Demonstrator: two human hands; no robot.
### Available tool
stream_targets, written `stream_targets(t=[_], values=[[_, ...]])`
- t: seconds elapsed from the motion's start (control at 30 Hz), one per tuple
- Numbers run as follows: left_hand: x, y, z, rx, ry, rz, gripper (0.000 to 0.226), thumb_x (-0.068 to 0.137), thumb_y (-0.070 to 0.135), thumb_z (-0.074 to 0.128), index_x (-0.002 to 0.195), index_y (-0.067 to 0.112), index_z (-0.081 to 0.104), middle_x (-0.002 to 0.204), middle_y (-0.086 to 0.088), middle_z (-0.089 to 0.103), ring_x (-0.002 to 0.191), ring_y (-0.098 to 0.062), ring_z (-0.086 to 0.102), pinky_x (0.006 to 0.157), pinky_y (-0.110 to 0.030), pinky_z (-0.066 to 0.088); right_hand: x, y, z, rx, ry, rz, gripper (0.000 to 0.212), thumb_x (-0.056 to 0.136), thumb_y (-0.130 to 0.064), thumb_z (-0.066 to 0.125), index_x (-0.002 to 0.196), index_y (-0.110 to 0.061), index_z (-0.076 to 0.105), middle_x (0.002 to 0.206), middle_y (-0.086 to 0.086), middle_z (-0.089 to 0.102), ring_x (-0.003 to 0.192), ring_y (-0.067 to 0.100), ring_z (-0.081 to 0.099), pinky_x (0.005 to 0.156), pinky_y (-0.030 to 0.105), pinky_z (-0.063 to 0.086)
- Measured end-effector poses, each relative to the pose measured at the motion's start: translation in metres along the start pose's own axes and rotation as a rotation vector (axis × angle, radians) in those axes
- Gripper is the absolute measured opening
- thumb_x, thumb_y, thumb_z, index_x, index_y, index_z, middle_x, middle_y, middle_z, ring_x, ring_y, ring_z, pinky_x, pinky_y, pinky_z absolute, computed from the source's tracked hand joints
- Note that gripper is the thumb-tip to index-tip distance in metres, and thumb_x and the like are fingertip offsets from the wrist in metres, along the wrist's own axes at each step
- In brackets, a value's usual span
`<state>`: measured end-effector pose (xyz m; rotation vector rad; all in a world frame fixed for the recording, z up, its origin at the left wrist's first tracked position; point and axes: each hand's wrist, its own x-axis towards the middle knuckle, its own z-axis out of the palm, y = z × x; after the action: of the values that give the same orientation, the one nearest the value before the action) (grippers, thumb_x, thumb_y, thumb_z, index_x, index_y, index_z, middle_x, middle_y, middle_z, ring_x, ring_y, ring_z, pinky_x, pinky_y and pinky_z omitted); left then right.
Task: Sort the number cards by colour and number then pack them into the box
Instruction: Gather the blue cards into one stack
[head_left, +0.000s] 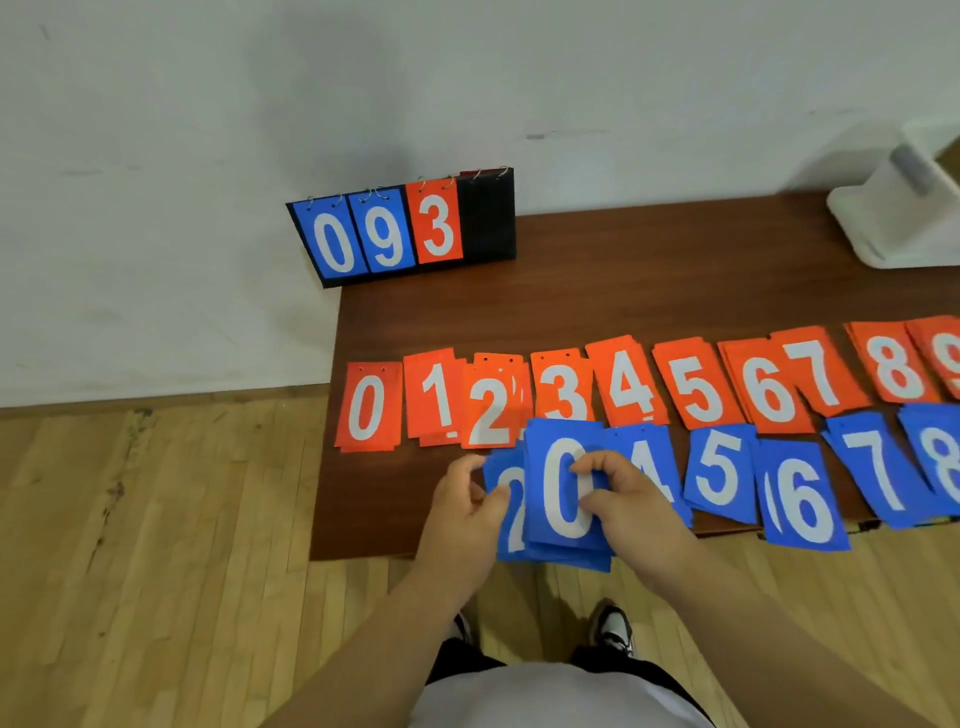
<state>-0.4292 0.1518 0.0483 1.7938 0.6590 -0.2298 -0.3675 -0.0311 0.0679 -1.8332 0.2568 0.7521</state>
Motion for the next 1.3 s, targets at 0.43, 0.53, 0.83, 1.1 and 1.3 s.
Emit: stream_targets(t=[0.43,0.53,0.83,1.1,1.3], values=[[0.041,-0.030,0.098,0.520,0.296,-0.304,0.071,0.082,0.020,0.070,0.143,0.026,0.035,0.132,-0.007,0.036,0.122,-0.030,0.040,0.094,-0.041,0.048,0.033,0.055,-0.111,-0.152,-0.004,0.073,0.025,0.098,-0.007,0.052,0.103,-0.029,0.062,0.107,-0.010,0.057,0.094,0.017,0.062,0.068,0.034,0.059],[0.038,-0.032,0.104,0.491,0.332,-0.303,0.073,0.082,0.019,0.073,0.144,0.026,0.034,0.132,-0.007,0.037,0.121,-0.029,0.042,0.092,-0.039,0.049,0.035,0.057,-0.119,-0.131,-0.012,0.075,0.024,0.098,-0.008,0.055,0.104,-0.029,0.062,0.106,-0.015,0.054,0.096,0.015,0.060,0.061,0.025,0.053],[0.038,-0.040,0.103,0.254,0.271,-0.231,0.066,0.088,0.004,0.070,0.144,0.025,0.042,0.121,-0.001,0.046,0.110,-0.021,0.057,0.073,-0.023,0.055,0.034,0.057,-0.109,-0.119,-0.008,0.098,0.026,0.096,-0.005,0.056,0.105,-0.028,0.063,0.117,-0.005,0.056,0.100,0.017,0.060,0.063,0.026,0.055],[0.025,-0.039,0.061,0.051,0.170,-0.272,0.048,0.092,0.001,0.055,0.126,0.034,0.052,0.108,0.008,0.058,0.058,-0.016,0.056,0.043,-0.022,0.042,0.029,0.039,-0.083,-0.064,0.064,0.156,0.022,0.097,-0.007,0.060,0.105,-0.027,0.064,0.122,0.001,0.057,0.098,0.016,0.060,0.063,0.026,0.057],[-0.001,-0.024,0.000,-0.080,0.077,-0.215,0.044,0.093,0.001,0.053,0.109,0.042,0.057,0.114,0.006,0.061,0.083,-0.029,0.069,0.068,-0.049,0.063,0.009,-0.001,-0.044,0.372,-0.021,0.139,0.029,0.092,0.005,0.055,0.101,-0.018,0.071,0.120,0.005,0.066,0.105,0.030,0.069,0.083,0.048,0.060]])
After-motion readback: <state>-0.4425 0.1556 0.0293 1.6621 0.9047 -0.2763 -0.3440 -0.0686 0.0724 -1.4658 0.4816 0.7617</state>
